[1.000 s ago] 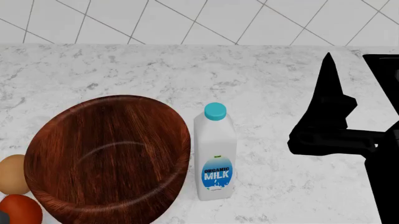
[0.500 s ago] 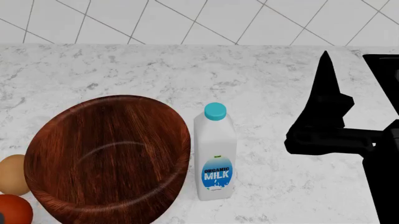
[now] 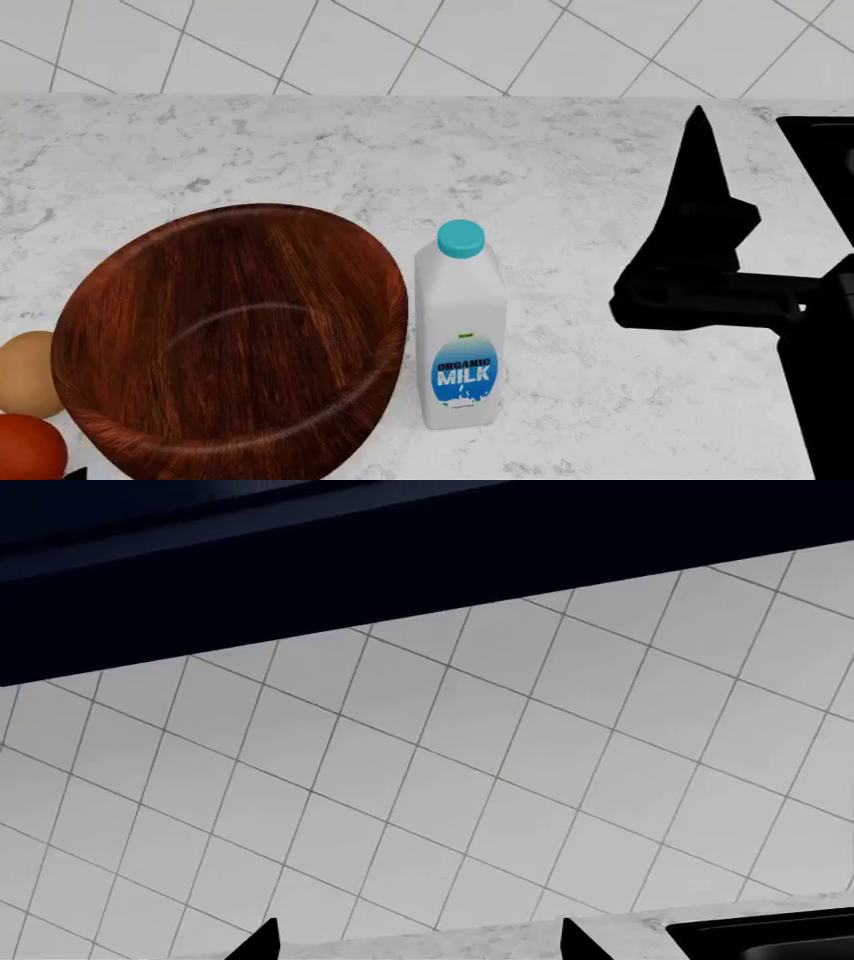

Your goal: Place the eggs and milk next to the bowl.

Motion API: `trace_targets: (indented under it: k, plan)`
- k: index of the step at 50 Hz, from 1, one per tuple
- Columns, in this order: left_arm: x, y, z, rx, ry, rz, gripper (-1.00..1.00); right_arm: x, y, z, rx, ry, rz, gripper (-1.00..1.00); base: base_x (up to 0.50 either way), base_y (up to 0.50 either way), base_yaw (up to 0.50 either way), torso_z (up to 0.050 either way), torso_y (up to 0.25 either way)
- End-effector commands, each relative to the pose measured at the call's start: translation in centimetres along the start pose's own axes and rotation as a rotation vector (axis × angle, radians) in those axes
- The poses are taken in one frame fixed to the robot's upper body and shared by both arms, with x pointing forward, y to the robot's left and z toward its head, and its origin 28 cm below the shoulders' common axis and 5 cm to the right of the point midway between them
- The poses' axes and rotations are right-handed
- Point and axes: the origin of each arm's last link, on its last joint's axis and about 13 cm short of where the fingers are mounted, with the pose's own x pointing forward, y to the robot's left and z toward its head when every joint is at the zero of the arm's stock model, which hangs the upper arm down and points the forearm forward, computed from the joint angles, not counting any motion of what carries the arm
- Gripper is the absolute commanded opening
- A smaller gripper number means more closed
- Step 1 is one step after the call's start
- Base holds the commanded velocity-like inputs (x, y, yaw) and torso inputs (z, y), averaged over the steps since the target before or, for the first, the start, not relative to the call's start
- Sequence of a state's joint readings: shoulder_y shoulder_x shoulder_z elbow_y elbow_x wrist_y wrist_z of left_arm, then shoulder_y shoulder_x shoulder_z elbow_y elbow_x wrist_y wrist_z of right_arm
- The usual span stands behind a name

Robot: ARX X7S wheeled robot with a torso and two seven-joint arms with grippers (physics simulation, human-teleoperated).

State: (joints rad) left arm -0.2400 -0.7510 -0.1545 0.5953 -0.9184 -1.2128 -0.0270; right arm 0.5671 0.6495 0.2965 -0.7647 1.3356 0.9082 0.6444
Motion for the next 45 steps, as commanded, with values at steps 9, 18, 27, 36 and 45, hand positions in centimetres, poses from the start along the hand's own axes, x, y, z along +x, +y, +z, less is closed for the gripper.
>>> trace_targets:
  k: [9, 18, 27, 36, 45]
  plan:
    - [-1.3, -0.2, 0.3, -0.015, -0.054, 0.021, 1.00, 0.1, 0.2, -0.6, 0.044, 0.004, -0.016, 1.00, 0.00, 0.00, 0.00, 0.000, 0.000]
    - [-2.3, -0.1, 0.9, -0.011, -0.086, 0.044, 1.00, 0.1, 0.2, -0.6, 0.044, 0.004, -0.013, 1.00, 0.00, 0.00, 0.00, 0.000, 0.000]
    - [-4.2, 0.1, 1.5, -0.010, -0.145, 0.091, 1.00, 0.1, 0.3, -0.6, 0.047, 0.001, -0.015, 1.00, 0.00, 0.00, 0.00, 0.000, 0.000]
    - [-5.8, 0.3, 2.7, -0.019, -0.225, 0.134, 1.00, 0.1, 0.3, -0.7, 0.052, -0.003, -0.017, 1.00, 0.00, 0.00, 0.00, 0.000, 0.000]
    - [-6.9, 0.7, 3.6, -0.025, -0.311, 0.184, 1.00, 0.0, 0.2, -0.5, 0.054, -0.008, -0.020, 1.00, 0.00, 0.00, 0.00, 0.000, 0.000]
